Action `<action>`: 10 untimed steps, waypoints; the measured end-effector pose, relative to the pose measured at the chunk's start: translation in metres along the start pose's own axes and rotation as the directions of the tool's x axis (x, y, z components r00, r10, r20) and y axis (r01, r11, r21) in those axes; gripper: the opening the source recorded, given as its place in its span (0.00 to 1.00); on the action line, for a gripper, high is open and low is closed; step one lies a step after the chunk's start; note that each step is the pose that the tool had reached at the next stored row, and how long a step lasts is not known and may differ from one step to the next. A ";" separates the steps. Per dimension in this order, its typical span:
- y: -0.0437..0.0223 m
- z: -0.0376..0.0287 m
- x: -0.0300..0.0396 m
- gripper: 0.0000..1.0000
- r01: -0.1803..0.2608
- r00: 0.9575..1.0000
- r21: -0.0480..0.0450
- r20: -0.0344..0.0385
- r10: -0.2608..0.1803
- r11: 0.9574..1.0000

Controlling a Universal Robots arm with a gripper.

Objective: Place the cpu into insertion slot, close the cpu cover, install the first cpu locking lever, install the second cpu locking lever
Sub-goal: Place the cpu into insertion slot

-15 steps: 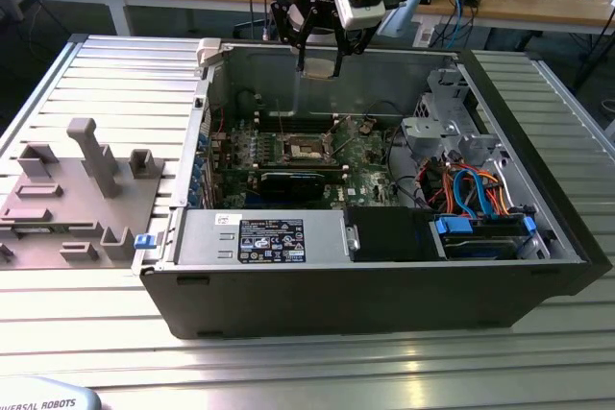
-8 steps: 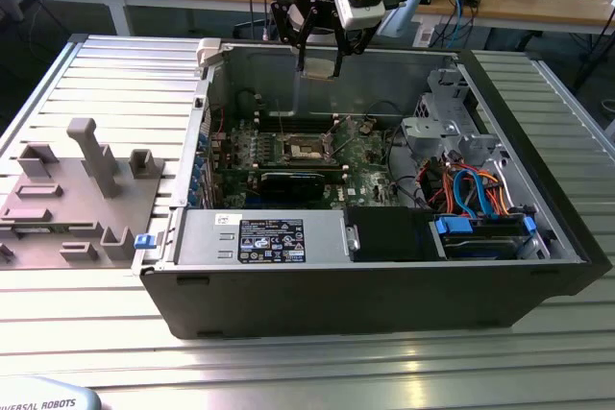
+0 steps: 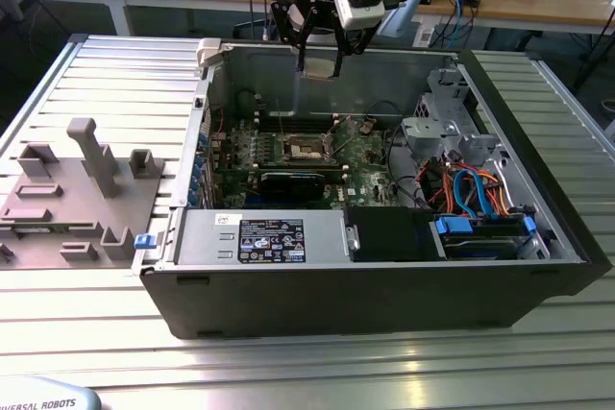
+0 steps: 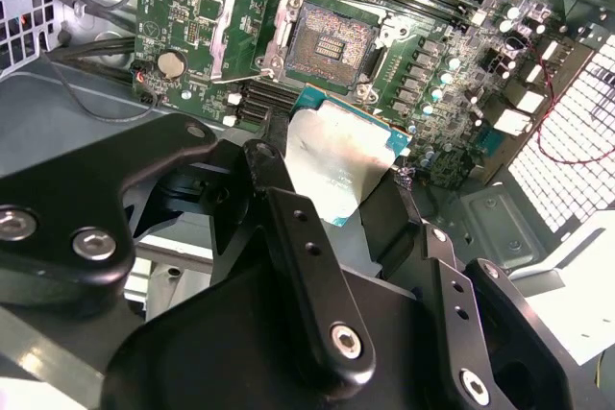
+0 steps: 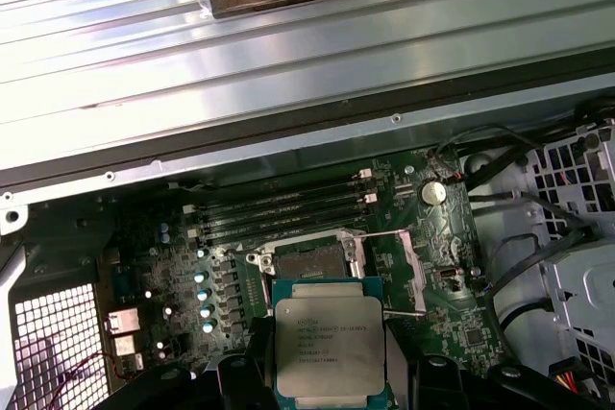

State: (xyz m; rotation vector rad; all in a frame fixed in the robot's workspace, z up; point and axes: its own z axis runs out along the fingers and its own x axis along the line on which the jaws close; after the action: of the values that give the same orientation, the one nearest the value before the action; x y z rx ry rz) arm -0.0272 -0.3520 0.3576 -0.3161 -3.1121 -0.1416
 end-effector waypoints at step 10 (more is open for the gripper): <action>0.0000 0.0000 0.0000 0.55 -0.009 1.000 0.000 0.001 0.009 1.000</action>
State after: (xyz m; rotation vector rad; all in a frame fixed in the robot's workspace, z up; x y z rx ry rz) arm -0.0272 -0.3520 0.3576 -0.3299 -3.1111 -0.1417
